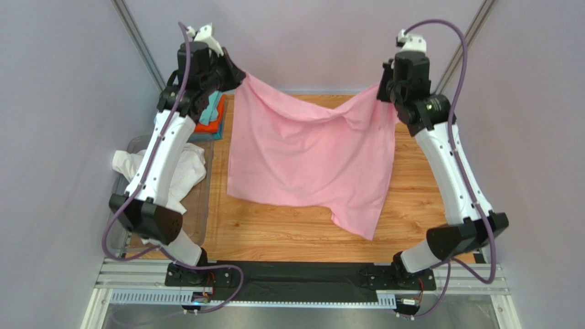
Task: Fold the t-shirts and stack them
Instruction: Flatten the tshirt out
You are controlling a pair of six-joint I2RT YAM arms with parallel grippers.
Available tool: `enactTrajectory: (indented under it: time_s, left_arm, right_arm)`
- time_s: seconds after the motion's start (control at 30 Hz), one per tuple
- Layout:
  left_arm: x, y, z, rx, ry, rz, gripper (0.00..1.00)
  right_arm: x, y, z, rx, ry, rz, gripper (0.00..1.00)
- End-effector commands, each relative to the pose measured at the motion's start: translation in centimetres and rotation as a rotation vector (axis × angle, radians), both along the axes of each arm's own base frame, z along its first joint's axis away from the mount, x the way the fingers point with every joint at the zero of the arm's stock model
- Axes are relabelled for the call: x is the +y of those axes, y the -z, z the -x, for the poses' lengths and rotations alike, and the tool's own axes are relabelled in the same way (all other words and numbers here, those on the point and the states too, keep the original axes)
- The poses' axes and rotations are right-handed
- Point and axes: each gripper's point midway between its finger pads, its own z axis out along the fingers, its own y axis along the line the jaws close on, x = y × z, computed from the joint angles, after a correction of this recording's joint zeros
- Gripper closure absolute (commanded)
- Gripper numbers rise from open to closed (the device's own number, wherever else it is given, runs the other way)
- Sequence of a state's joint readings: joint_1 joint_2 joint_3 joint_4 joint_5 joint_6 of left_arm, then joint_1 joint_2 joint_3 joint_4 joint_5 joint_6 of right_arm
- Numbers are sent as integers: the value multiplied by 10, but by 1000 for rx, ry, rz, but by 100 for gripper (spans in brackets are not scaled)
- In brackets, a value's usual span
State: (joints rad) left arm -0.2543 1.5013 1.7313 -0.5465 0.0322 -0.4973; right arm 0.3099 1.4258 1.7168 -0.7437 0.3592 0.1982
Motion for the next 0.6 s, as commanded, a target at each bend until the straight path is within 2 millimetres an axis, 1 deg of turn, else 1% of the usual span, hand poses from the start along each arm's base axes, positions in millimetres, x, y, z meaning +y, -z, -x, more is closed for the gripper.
enactTrajectory:
  time_s: [0.0,0.03,0.07,0.1,0.13,0.17,0.2,0.23,0.27,0.3,0.33,0.37,0.4,0.43,0.47,0.5,0.53,0.57]
  left_arm:
    - [-37,-111,4,-239,238,120,100]
    - [-38,-122,2,-258,252,132,100]
    - [-38,-142,4,-298,259,142,100]
    - [-38,-149,5,-313,260,142,100]
    - [-36,-159,12,-333,258,143,100]
    - [-35,-161,15,-338,255,142,100]
    - [-32,-161,18,-344,243,140,100]
    - [-28,-169,32,-366,238,140,100]
    - [-26,-148,28,-330,223,129,100]
    - [-25,-140,30,-317,219,124,100]
    - [-19,-143,45,-336,214,120,100]
    - [-20,-102,39,-257,208,108,100]
    - [-18,-85,41,-229,194,105,100]
    - [-14,-79,56,-234,192,108,100]
    - [-14,-28,53,-142,179,107,100]
    - [-11,-7,57,-117,160,112,100]
    - [-8,-7,69,-152,153,134,100]
    - [-6,51,74,-44,137,126,100]
  right_arm:
    - [1,-145,1,-342,-116,-86,100]
    - [2,-156,1,-355,-137,-99,100]
    - [-4,-161,-6,-358,-132,-109,100]
    - [-7,-167,-2,-360,-140,-118,100]
    - [-9,-177,1,-383,-155,-128,100]
    - [-9,-180,8,-389,-164,-132,100]
    - [-9,-178,12,-384,-173,-133,100]
    - [-7,-156,8,-329,-182,-130,100]
    - [-8,-155,21,-330,-190,-126,100]
    - [-8,-141,22,-298,-190,-122,100]
    - [-8,-128,24,-267,-189,-123,100]
    - [-8,-90,21,-177,-181,-121,100]
    - [-10,-80,31,-157,-176,-125,100]
    - [-9,-65,36,-119,-172,-144,100]
    - [-8,-21,38,-17,-162,-150,100]
    - [-10,-10,51,12,-154,-158,100]
    - [-4,12,58,68,-176,-185,100]
    - [-4,51,65,162,-165,-193,100]
